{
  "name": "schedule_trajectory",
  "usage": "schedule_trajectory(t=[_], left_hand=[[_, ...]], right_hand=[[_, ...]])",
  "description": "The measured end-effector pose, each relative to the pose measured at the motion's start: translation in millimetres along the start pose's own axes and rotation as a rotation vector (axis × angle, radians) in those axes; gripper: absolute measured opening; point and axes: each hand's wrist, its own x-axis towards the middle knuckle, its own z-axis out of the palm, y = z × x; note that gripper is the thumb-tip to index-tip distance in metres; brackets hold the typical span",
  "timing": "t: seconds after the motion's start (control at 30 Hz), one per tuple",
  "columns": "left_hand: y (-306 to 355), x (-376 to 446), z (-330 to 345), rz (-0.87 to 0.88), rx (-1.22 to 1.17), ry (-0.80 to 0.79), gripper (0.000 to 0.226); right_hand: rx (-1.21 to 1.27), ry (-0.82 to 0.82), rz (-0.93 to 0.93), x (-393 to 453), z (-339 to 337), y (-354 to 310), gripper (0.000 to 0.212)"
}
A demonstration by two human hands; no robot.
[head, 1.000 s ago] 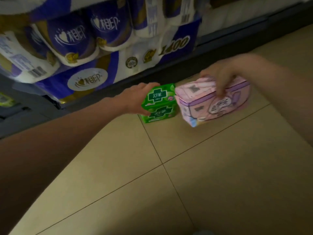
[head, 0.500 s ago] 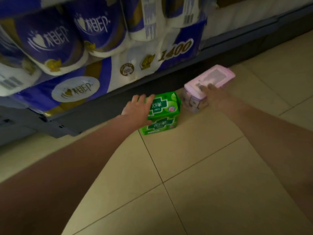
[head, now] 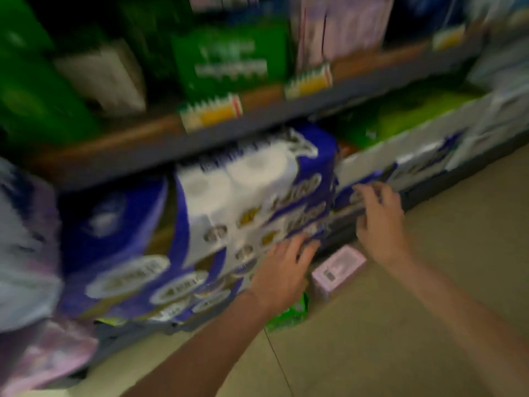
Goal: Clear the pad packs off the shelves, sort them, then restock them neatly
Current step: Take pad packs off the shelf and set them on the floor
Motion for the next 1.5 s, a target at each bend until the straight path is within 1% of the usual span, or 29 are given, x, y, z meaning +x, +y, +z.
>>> schedule_trajectory(t=[0.07,0.17,0.2,0.27,0.33,0.4,0.43,0.5,0.57,0.63,0.77,0.83,0.9,1.03,1.17,1.23,1.27,1.33,1.37,1.43,1.5], left_hand=[[18.7,16.2,-66.3,-0.009,-0.027,0.07,0.06],[30.7,37.2,-163.3,-0.085,-0.076,0.19,0.054],[30.0,42.3,-189.9,-0.134,-0.093,0.24,0.051],[22.6,48.0,-231.9,-0.285,-0.115,0.308,0.05],[7.9,47.6,-257.5,-0.482,-0.158,0.296,0.054],[-7.3,41.0,-267.9,-0.66,-0.214,0.284,0.058],[-14.6,36.1,-268.8,-0.716,-0.235,0.271,0.058],[-27.4,25.4,-264.0,-0.768,-0.261,0.225,0.058],[-39.3,19.5,-257.7,-0.771,-0.29,0.188,0.058],[-51.0,18.0,-255.7,-0.777,-0.307,0.183,0.06],[-67.5,16.0,-256.4,-0.72,-0.295,0.15,0.062],[-74.2,18.4,-257.5,-0.703,-0.293,0.142,0.064],[-80.3,25.1,-256.2,-0.715,-0.296,0.149,0.066],[-77.4,40.7,-251.9,-0.718,-0.343,0.183,0.067],[-73.9,55.5,-256.5,-0.714,-0.34,0.23,0.066],[-73.0,64.2,-261.6,-0.779,-0.441,0.332,0.064],[-71.7,68.3,-266.5,-0.843,-0.549,0.403,0.061],[-67.9,75.7,-279.5,-1.025,-0.869,0.56,0.053],[-66.6,76.0,-283.9,-1.113,-1.024,0.606,0.049],[-65.6,66.8,-289.5,-1.199,-1.241,0.588,0.048],[-64.8,47.2,-294.2,-1.229,-1.484,0.465,0.05]], right_hand=[[0.056,0.076,-0.064,11.5,-60.5,-23.9,0.059],[0.119,0.102,-0.145,34.0,-140.6,-56.4,0.054],[0.124,0.083,-0.17,42.5,-160.9,-65.8,0.053],[0.087,-0.041,-0.204,59.6,-189.2,-84.9,0.053],[0.031,-0.185,-0.245,76.1,-198.0,-104.0,0.058],[-0.018,-0.328,-0.289,95.0,-190.1,-123.3,0.067],[-0.033,-0.373,-0.317,105.5,-182.8,-133.9,0.072],[-0.049,-0.411,-0.373,126.9,-165.0,-157.4,0.079],[-0.1,-0.4,-0.402,150.6,-150.5,-180.7,0.085],[-0.225,-0.421,-0.397,182.1,-140.0,-199.7,0.094],[-0.408,-0.606,-0.252,240.4,-121.9,-209.4,0.118],[-0.505,-0.654,-0.251,251.2,-114.5,-203.7,0.122],[-0.524,-0.625,-0.297,253.9,-111.5,-196.4,0.12],[-0.411,-0.557,-0.366,252.1,-115.1,-188.2,0.111],[-0.352,-0.408,-0.483,244.5,-134.1,-201.0,0.096],[-0.24,-0.419,-0.491,245.7,-151.7,-208.1,0.09],[-0.192,-0.449,-0.493,243.4,-160.6,-210.5,0.089],[-0.115,-0.489,-0.515,228.9,-177.9,-208.7,0.084],[-0.085,-0.495,-0.544,217.9,-186.4,-205.0,0.082],[-0.012,-0.531,-0.62,197.5,-205.6,-196.6,0.077],[0.13,-0.62,-0.659,181.3,-224.0,-194.3,0.071]])
